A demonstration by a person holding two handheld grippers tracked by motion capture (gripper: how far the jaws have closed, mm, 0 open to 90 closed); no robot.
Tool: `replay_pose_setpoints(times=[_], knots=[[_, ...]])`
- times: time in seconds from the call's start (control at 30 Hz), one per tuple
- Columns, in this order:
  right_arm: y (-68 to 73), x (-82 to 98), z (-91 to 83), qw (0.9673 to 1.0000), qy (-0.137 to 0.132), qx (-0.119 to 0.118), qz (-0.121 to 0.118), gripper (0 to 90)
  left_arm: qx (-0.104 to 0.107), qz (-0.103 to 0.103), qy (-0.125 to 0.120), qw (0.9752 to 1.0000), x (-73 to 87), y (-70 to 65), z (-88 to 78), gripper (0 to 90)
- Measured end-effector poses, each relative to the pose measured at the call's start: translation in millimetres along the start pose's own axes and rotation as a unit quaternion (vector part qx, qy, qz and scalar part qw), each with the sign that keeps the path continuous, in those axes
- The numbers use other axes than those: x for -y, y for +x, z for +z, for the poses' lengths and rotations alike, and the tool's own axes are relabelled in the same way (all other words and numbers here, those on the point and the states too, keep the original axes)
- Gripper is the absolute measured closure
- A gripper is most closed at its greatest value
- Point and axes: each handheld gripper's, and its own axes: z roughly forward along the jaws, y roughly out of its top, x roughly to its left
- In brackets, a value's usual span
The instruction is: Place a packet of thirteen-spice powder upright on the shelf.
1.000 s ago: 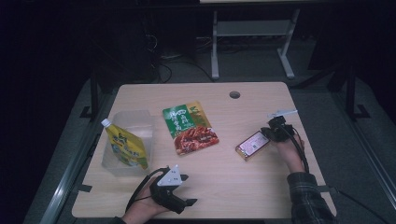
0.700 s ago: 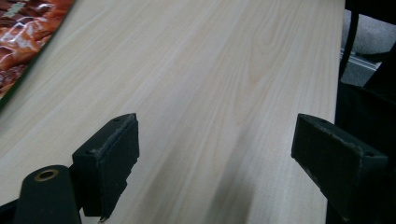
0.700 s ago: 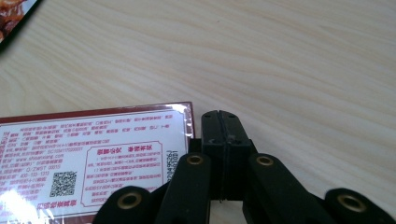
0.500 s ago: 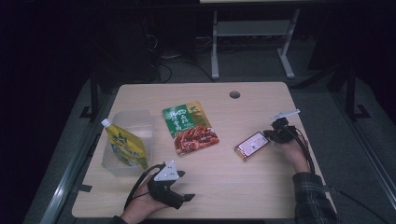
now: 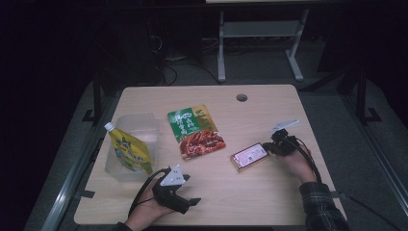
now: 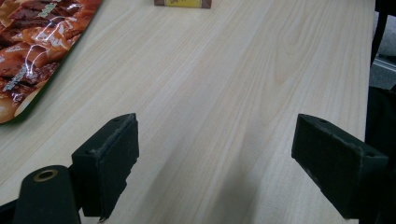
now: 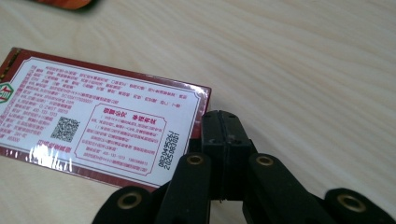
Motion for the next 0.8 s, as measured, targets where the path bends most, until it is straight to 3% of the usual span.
replay_pose_setpoints(times=[0.4, 0.8], knots=[[28.9, -6.4, 0.1, 0.9988, 0.006, -0.037, -0.031, 89.8, 0.003, 0.003, 0.006, 1.0, 0.4, -0.8, 2.5, 14.3], [57.5, -12.0, 6.0, 0.9946, 0.008, -0.082, -0.063, 89.9, 0.005, 0.006, 0.011, 0.9999, 0.7, -0.2, 4.2, 14.3]])
